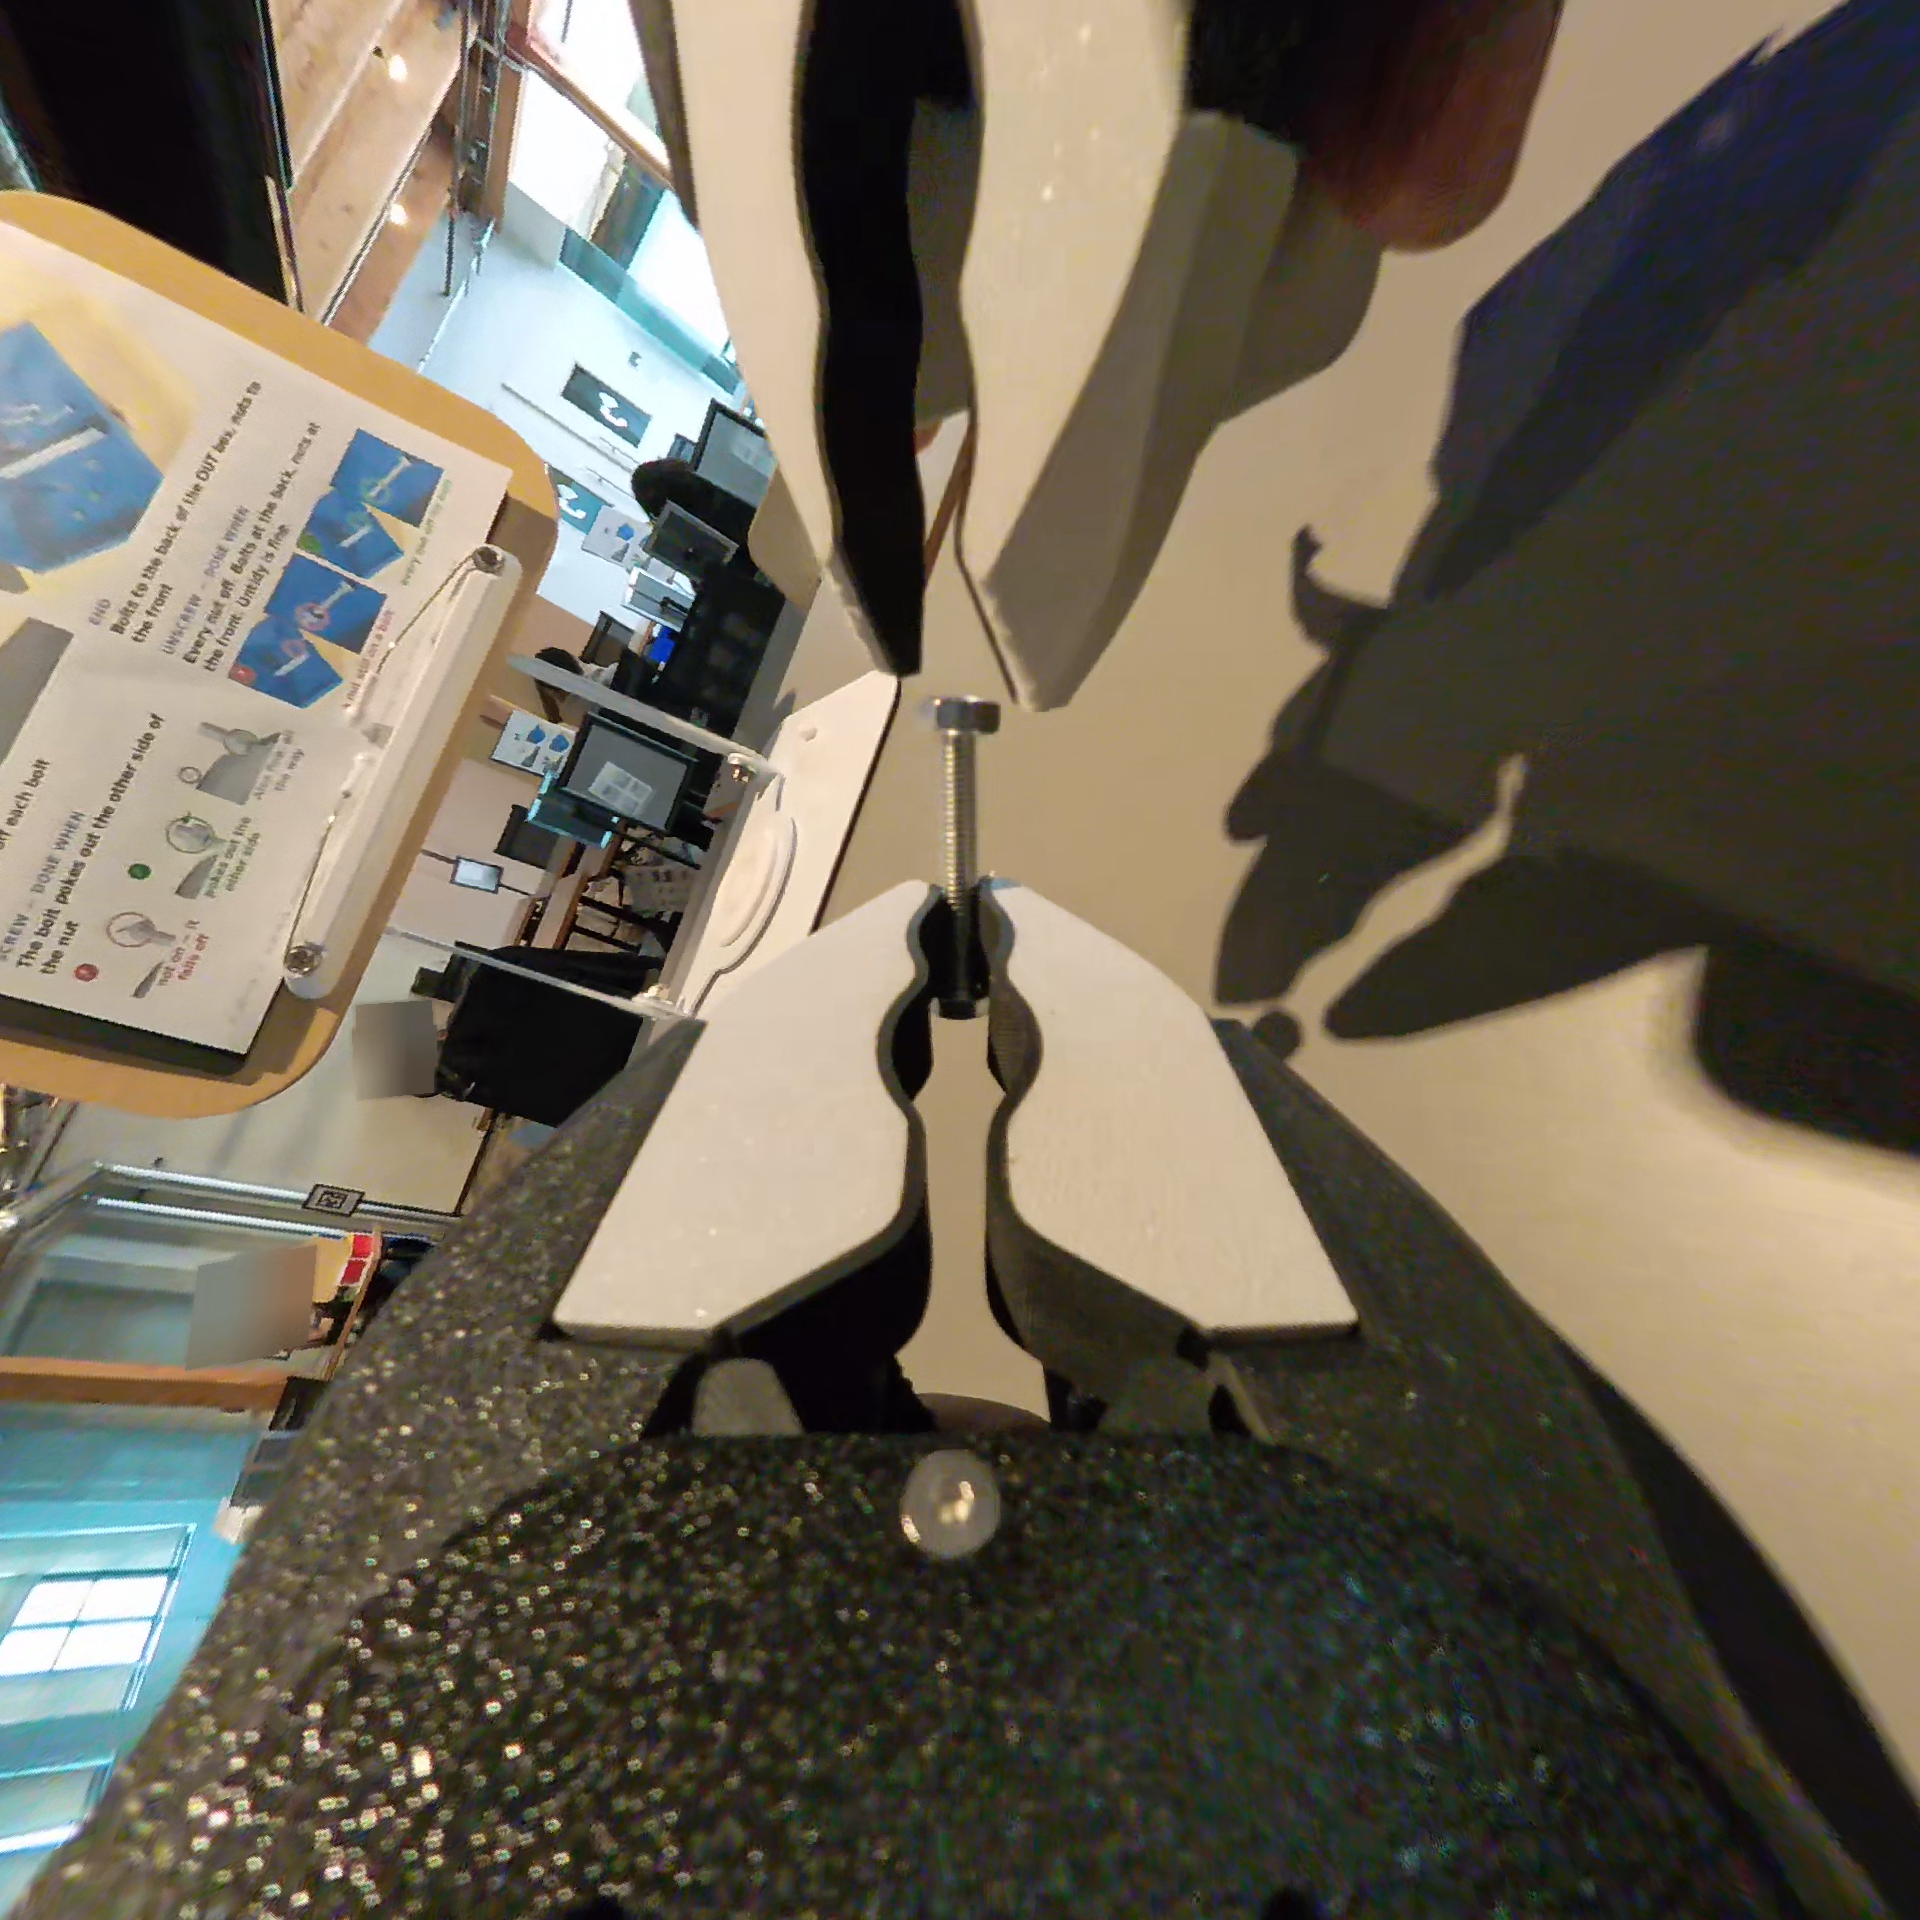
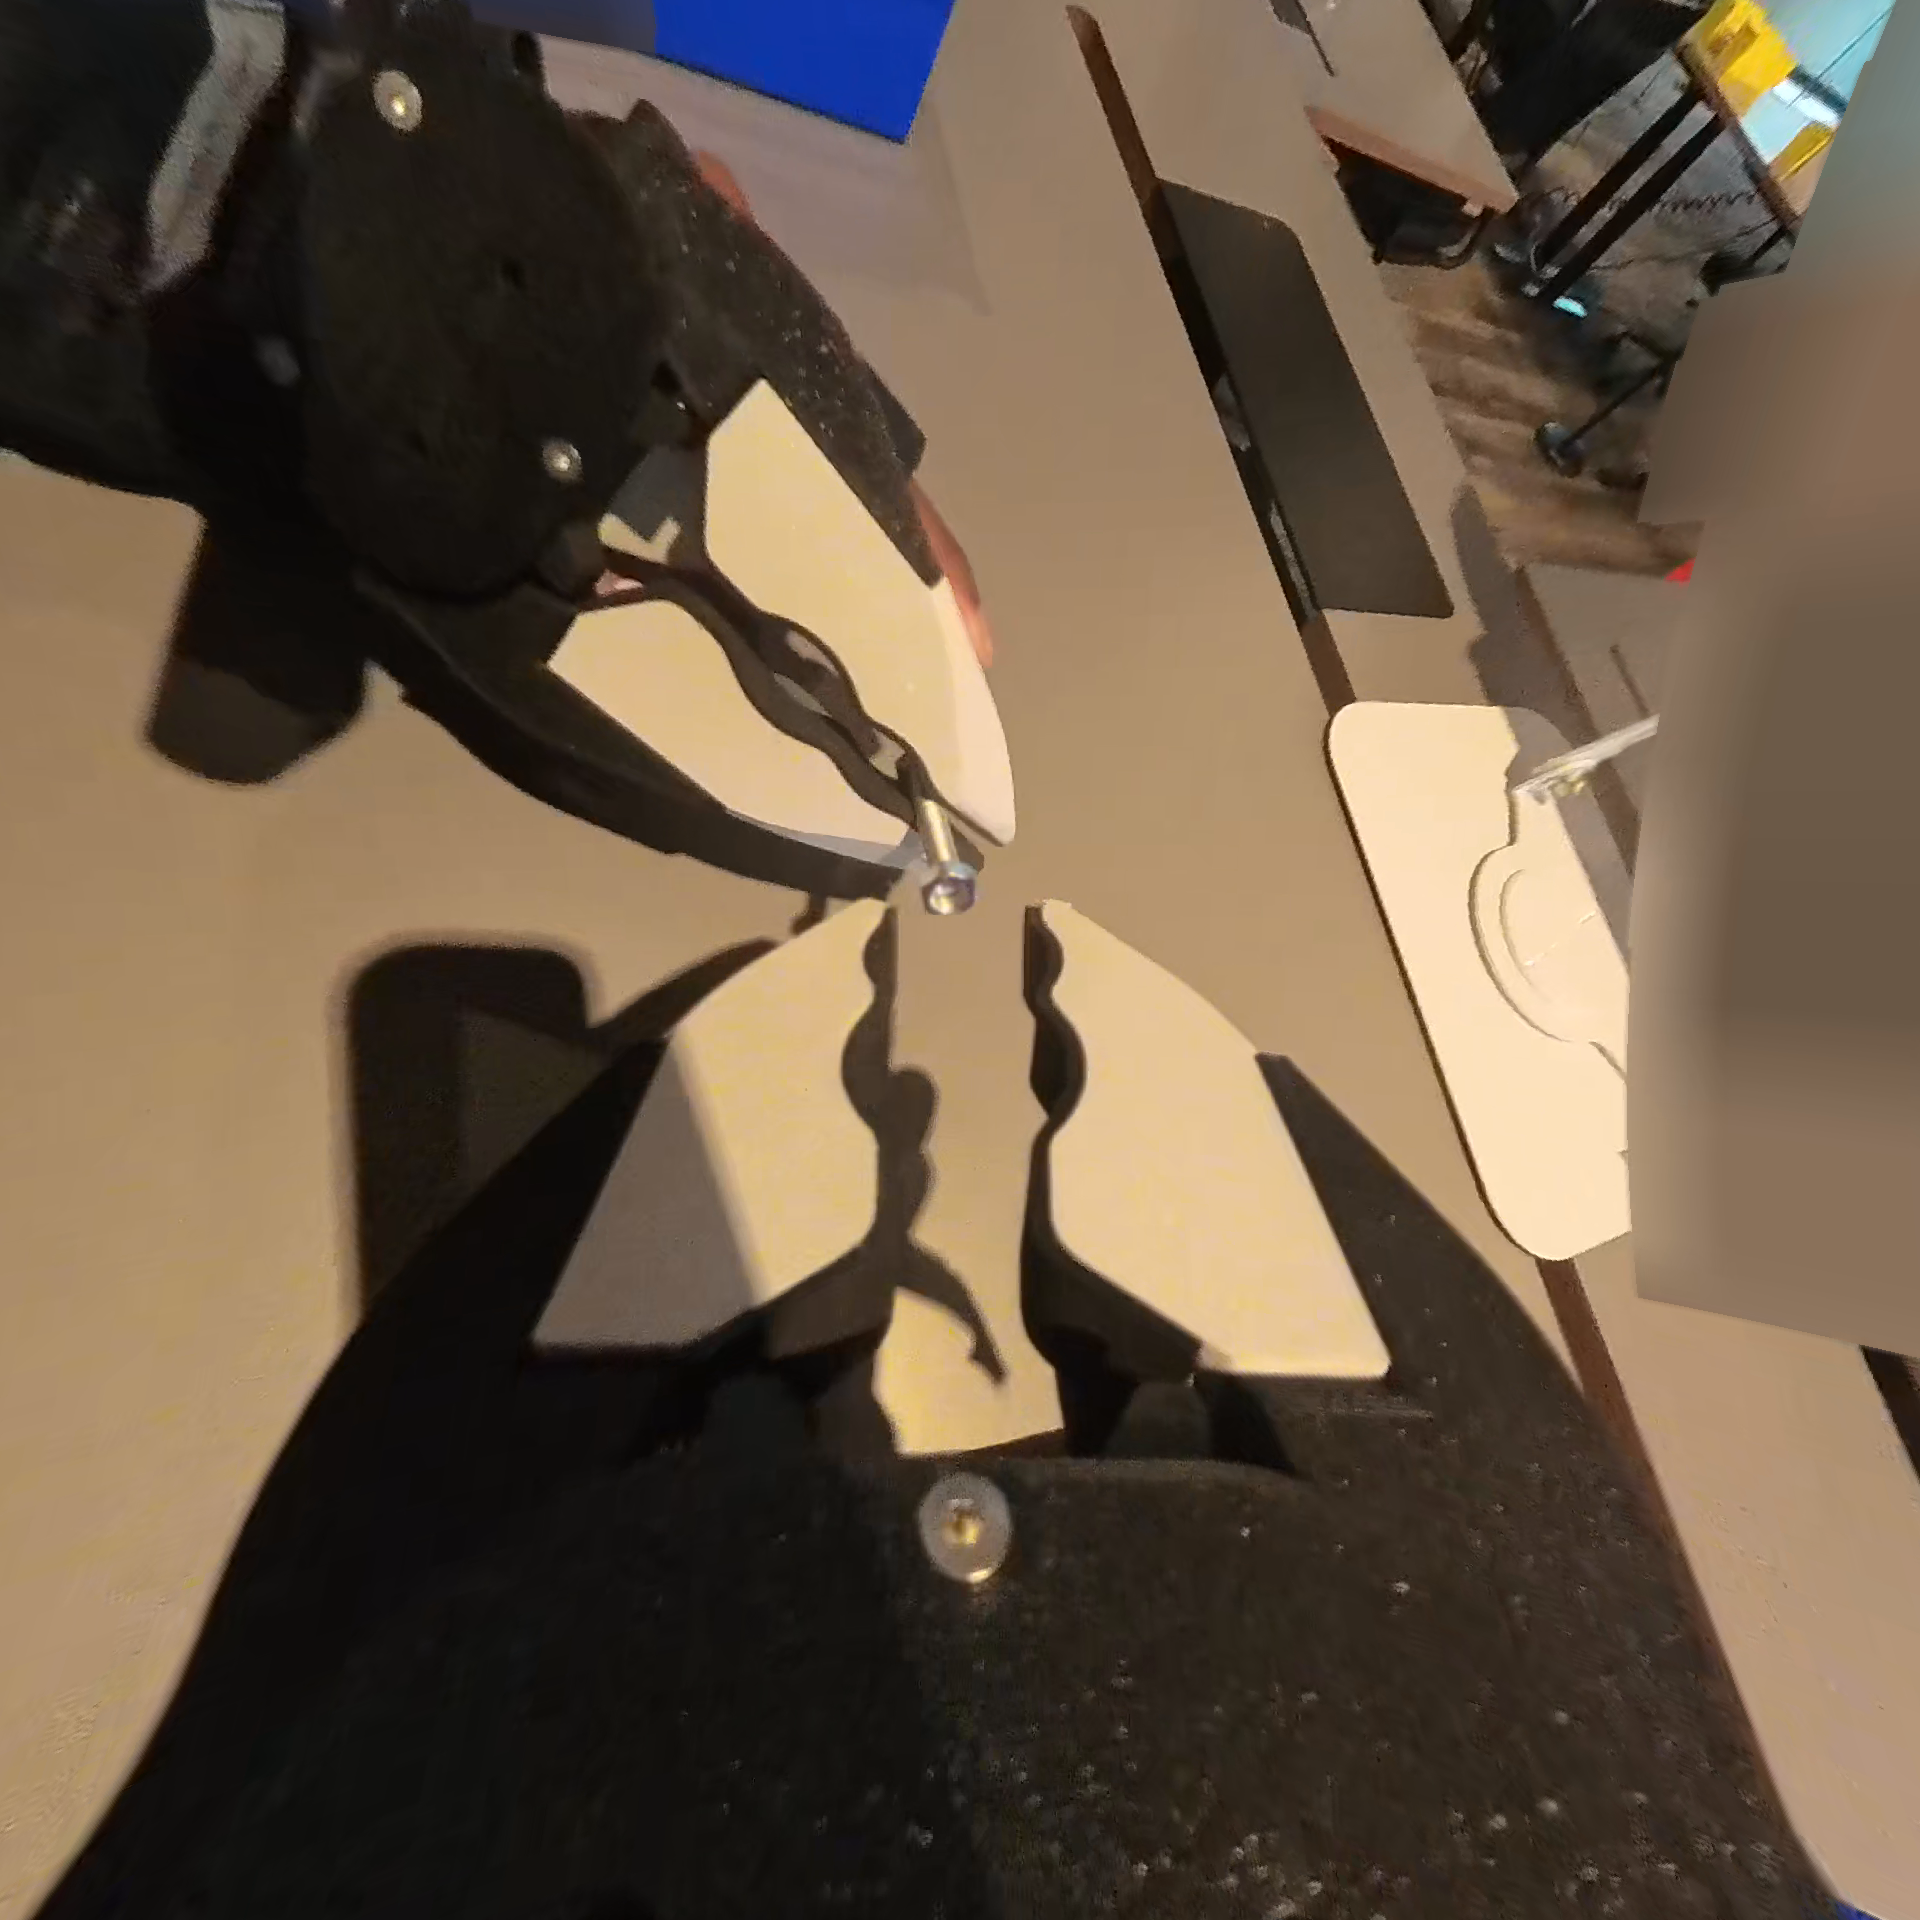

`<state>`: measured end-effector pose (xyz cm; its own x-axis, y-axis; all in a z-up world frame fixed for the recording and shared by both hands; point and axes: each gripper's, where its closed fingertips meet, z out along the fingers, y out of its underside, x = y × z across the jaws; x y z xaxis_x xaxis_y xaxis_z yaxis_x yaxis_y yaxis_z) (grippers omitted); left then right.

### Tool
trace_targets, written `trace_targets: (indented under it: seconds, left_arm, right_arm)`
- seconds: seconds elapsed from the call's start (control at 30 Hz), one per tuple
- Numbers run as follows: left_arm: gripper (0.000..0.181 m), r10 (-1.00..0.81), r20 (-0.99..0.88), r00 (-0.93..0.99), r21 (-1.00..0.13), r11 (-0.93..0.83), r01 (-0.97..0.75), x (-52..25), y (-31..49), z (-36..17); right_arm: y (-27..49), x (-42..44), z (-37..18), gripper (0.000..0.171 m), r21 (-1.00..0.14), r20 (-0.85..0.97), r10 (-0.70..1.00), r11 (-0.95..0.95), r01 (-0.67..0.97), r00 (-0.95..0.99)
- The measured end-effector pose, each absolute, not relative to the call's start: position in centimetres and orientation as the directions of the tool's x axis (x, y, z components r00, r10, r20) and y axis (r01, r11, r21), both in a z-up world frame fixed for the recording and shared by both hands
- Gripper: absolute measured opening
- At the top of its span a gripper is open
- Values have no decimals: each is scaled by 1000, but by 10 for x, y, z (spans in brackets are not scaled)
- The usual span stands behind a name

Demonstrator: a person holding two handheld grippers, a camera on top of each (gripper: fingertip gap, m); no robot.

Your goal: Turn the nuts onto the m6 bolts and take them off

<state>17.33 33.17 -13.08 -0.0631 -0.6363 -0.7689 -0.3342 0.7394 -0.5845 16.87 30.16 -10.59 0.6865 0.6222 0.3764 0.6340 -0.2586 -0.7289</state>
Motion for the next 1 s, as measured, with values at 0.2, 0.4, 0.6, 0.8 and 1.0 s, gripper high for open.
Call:
trace_targets:
  seconds: [0.2, 0.4, 0.6, 0.8, 1.0]
  left_arm:
    - [5, -605, -792, -76, -551, 763, -338, 173, 330, -132]
    - [5, -518, -854, -46, -465, 801, -376, 169, 339, -128]
    - [5, -585, -811, -27, -537, 761, -365, 170, 340, -126]
    - [5, -617, -786, -43, -566, 745, -352, 170, 338, -128]
    - [5, -621, -781, -69, -565, 750, -345, 171, 333, -132]
  right_arm:
    - [302, 163, -108, 10, -745, 337, 633, -273, 608, 697]
    - [307, 160, -108, 10, -793, -285, 490, -603, 84, 824]
    - [306, 169, -102, 26, -835, -249, 547, -540, 109, 799]
    - [303, 170, -98, 25, -800, 298, 623, -250, 546, 723]
    - [303, 164, -106, 22, -719, 451, 619, -174, 673, 643]
